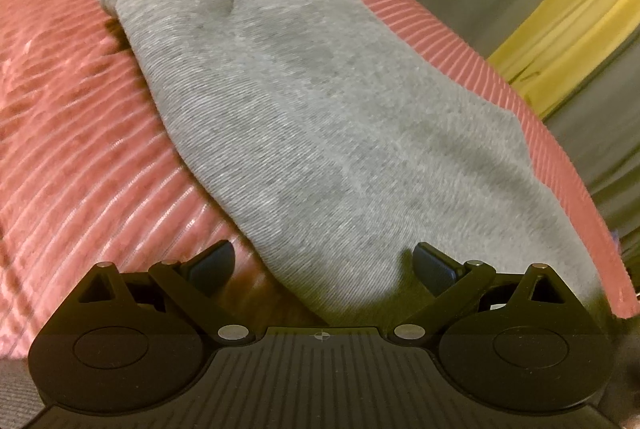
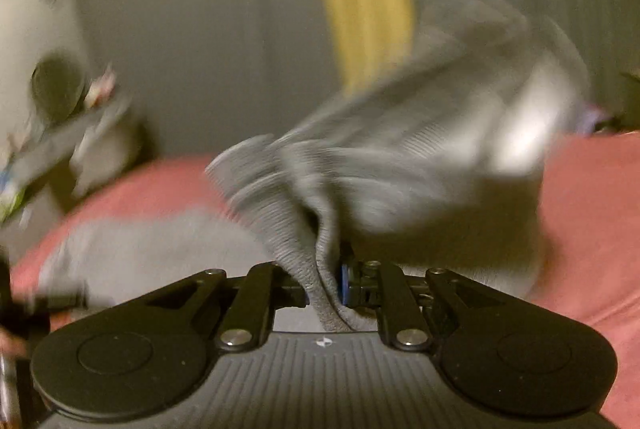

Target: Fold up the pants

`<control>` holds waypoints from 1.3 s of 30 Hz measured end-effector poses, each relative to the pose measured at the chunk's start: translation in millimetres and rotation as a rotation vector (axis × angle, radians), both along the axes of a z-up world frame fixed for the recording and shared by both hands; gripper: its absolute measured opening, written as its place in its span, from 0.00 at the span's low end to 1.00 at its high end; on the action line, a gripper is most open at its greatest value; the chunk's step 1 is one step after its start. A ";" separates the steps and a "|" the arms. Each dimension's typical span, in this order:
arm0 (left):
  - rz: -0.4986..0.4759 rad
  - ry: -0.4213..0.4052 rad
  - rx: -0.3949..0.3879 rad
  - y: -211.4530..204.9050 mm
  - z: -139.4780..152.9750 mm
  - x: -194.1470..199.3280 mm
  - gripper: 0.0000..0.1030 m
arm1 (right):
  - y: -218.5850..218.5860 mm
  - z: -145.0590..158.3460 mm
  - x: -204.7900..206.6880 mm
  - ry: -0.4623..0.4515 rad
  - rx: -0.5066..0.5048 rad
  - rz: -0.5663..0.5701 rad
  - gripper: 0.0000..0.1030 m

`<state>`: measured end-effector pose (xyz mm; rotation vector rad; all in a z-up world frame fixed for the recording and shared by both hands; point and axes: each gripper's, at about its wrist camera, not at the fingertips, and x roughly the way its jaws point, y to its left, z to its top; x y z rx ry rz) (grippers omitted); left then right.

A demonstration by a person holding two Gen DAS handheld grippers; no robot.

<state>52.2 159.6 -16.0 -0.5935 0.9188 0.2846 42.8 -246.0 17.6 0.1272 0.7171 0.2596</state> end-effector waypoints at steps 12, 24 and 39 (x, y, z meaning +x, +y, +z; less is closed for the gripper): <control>0.002 -0.005 -0.019 1.5 -1.7 0.9 0.98 | 31.0 -20.9 -4.7 0.084 -0.051 0.002 0.18; -0.006 0.000 -0.002 -0.3 -2.4 2.4 0.98 | 30.5 -8.5 -18.6 0.041 0.042 0.025 0.18; -0.156 -0.118 0.072 -30.6 22.0 -4.3 0.98 | -86.5 -3.4 -39.6 0.131 0.354 -0.172 0.96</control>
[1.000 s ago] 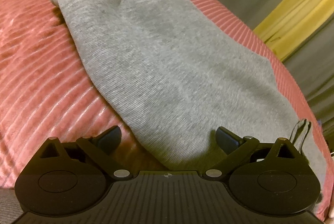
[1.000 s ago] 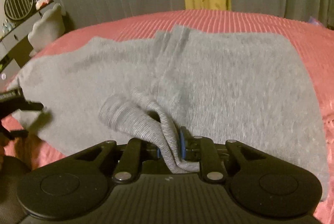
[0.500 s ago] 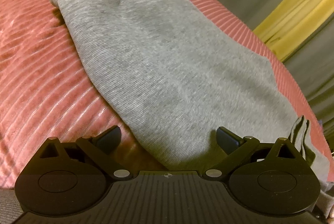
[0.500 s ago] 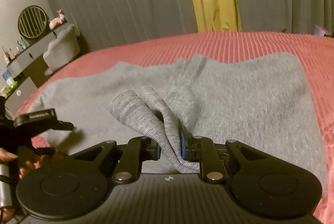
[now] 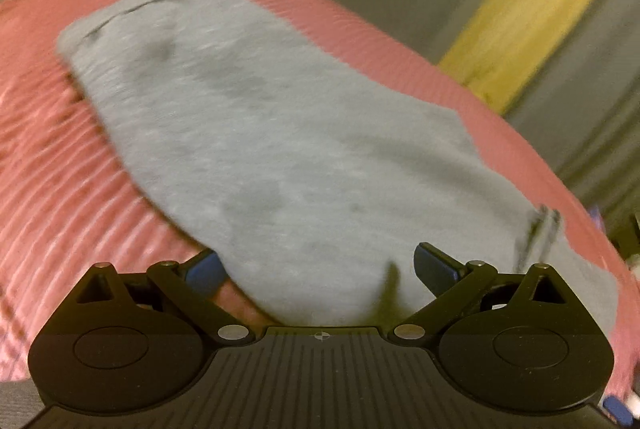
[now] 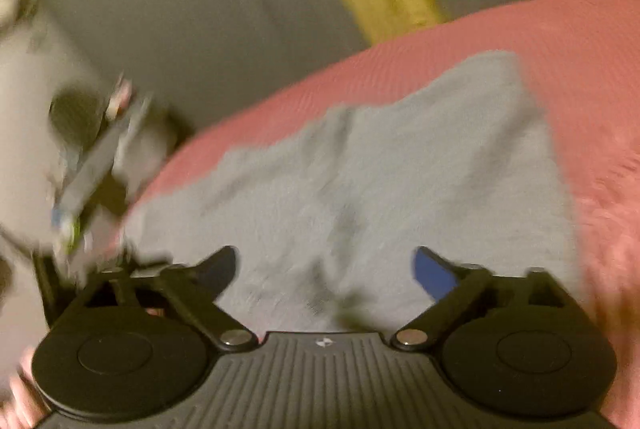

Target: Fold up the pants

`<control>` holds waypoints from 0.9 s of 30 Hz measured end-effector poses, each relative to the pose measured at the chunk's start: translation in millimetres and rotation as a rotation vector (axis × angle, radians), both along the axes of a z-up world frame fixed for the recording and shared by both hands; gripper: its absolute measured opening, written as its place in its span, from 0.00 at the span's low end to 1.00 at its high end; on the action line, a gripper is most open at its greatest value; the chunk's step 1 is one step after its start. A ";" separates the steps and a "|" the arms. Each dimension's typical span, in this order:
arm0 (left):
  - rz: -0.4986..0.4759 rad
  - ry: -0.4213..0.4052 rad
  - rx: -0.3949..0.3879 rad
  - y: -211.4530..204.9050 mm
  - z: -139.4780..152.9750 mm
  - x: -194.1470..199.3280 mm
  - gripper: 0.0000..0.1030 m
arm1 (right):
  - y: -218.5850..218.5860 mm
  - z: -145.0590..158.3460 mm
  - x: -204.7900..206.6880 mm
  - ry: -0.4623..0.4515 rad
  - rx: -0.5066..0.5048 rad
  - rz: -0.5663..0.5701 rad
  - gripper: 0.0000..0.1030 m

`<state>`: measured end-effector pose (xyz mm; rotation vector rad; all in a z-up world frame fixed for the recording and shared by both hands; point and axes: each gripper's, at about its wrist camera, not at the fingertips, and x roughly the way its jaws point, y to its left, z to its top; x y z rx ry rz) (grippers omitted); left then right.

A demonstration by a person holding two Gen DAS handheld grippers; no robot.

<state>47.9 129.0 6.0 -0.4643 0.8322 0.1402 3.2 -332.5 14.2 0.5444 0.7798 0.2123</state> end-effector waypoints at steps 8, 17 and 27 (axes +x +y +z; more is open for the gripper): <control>-0.263 -0.051 0.023 -69.0 26.5 21.2 0.98 | 1.4 -36.9 20.8 0.233 -0.346 -0.100 0.96; -0.479 -0.031 -0.044 -154.6 28.3 72.9 0.95 | -41.0 -37.5 10.4 0.199 -0.179 -0.305 0.96; -0.521 0.150 -0.047 -174.8 -13.3 121.9 0.62 | -37.4 -40.5 12.1 0.174 -0.198 -0.299 0.96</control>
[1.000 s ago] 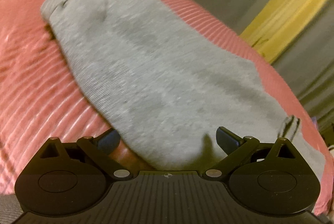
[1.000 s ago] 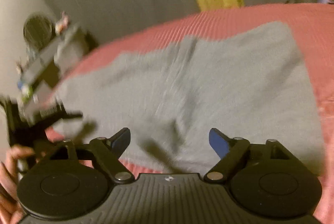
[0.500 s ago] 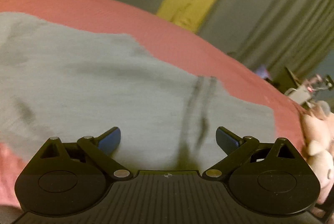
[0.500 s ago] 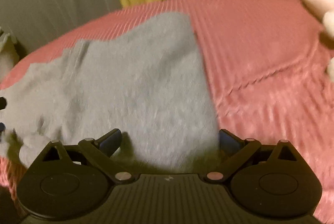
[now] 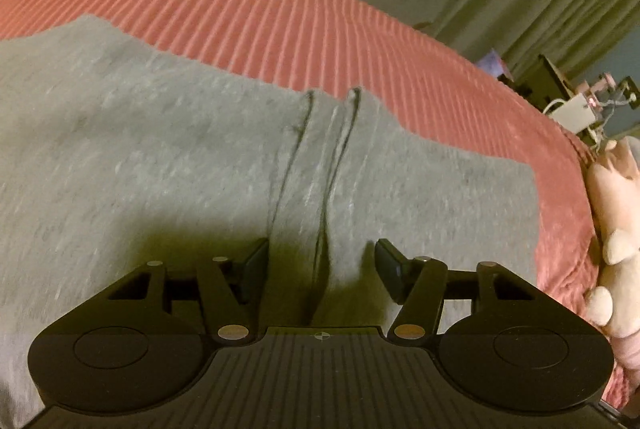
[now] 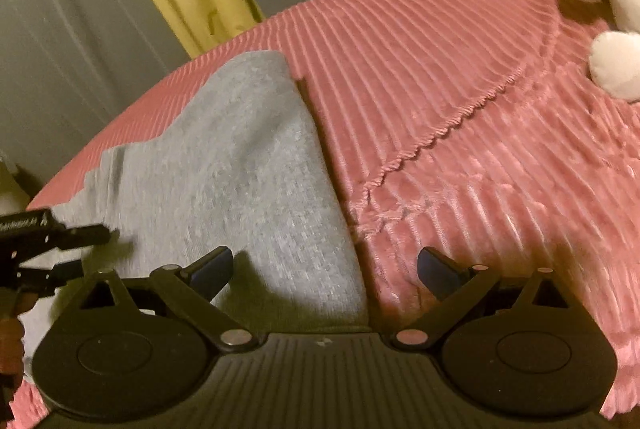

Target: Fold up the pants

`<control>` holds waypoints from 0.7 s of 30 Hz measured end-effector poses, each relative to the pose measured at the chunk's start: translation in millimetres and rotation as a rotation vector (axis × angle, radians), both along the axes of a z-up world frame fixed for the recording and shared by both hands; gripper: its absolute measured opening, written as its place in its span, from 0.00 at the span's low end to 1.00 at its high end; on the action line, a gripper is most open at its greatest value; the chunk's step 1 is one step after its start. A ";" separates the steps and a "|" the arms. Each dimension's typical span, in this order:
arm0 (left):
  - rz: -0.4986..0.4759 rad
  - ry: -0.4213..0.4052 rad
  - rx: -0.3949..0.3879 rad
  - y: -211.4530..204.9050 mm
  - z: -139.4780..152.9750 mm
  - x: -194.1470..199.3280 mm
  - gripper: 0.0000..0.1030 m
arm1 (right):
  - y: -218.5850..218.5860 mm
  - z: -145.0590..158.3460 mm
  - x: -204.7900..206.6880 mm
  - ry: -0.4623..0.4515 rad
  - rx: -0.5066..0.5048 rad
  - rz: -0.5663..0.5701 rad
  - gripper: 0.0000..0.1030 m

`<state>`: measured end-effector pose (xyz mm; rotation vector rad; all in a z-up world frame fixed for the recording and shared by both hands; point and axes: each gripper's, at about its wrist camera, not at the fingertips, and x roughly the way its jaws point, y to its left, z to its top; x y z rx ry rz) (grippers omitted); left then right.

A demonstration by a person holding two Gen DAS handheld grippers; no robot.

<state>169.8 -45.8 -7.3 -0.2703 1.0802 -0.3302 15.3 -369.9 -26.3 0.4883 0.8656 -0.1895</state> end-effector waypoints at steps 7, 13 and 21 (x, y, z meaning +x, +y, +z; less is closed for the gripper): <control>-0.024 -0.027 0.031 -13.2 -0.6 5.1 0.23 | 0.5 -0.8 0.7 -0.002 -0.021 0.009 0.96; 0.011 -0.125 -0.046 2.5 23.2 -15.3 0.18 | -2.5 0.6 -0.9 -0.022 -0.003 0.008 0.96; 0.050 -0.123 0.071 28.1 22.9 -16.9 0.19 | 11.5 1.3 0.3 -0.010 -0.063 0.075 0.96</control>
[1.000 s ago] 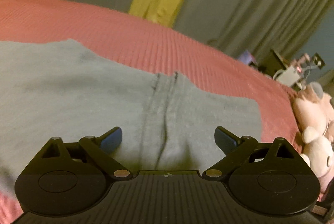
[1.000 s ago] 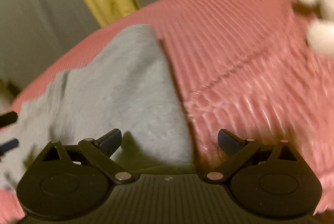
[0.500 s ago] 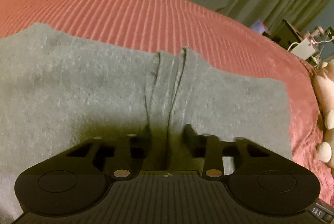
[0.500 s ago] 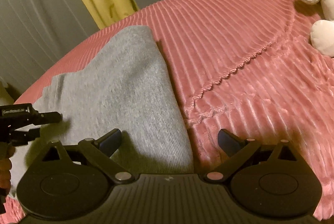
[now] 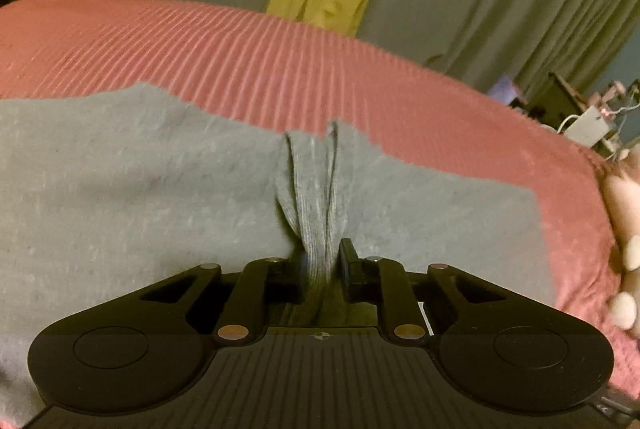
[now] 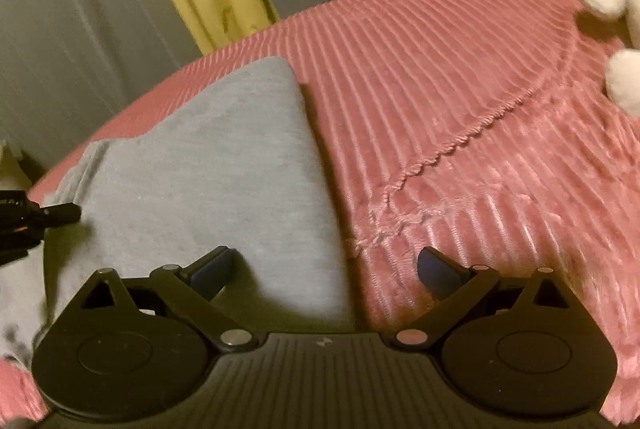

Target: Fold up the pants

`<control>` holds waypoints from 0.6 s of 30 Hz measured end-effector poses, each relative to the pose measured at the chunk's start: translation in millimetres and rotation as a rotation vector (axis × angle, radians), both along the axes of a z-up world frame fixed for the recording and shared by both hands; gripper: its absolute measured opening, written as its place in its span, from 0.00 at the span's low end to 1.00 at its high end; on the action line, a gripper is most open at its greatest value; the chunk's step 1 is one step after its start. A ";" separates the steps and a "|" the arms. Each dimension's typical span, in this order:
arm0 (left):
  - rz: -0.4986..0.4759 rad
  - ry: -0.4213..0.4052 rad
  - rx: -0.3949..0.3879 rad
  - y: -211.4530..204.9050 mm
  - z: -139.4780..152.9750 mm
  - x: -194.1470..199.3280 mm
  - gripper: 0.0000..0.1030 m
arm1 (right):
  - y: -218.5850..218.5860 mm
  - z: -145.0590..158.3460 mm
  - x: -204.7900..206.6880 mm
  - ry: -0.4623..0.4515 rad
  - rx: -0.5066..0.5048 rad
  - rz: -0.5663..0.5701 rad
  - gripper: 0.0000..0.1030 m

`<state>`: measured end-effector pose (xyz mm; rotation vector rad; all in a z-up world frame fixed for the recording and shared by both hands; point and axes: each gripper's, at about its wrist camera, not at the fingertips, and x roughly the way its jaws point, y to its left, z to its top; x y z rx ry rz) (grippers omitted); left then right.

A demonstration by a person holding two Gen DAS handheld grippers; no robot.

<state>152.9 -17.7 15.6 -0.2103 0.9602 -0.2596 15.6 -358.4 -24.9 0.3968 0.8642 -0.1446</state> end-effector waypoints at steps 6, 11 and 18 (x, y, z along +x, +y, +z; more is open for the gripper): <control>0.042 0.016 -0.024 8.9 -7.5 -11.2 0.39 | 1.6 -0.9 1.3 0.005 -0.004 -0.001 0.96; -0.003 0.009 -0.029 14.3 -1.8 -27.4 0.45 | 4.8 0.0 3.6 0.008 -0.025 0.000 0.96; -0.060 0.048 0.031 2.3 -12.2 -49.0 0.53 | 11.9 -2.7 2.6 0.002 -0.052 -0.008 0.96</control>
